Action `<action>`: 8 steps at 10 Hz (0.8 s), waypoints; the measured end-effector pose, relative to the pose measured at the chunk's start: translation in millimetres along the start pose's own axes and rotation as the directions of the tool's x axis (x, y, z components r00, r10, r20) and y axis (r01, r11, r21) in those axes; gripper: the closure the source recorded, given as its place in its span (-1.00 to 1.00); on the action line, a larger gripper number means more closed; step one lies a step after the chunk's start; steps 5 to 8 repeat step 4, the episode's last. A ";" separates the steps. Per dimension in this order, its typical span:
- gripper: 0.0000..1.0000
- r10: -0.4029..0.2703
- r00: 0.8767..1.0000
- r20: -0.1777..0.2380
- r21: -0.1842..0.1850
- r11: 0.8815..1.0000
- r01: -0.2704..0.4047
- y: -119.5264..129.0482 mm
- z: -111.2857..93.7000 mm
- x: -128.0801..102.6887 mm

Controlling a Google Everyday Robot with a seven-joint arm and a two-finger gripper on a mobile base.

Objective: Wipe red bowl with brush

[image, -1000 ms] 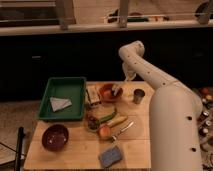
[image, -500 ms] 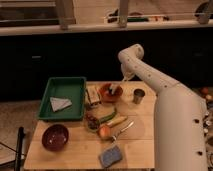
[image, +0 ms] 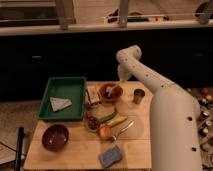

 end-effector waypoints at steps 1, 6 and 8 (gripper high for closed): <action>1.00 -0.021 1.000 0.010 -0.009 1.000 0.021 2.7 -0.9 -1.1; 1.00 -0.028 1.000 -0.003 -0.038 0.999 0.028 15.6 -14.8 3.0; 1.00 -0.028 1.000 -0.003 -0.038 0.999 0.028 15.6 -14.8 3.0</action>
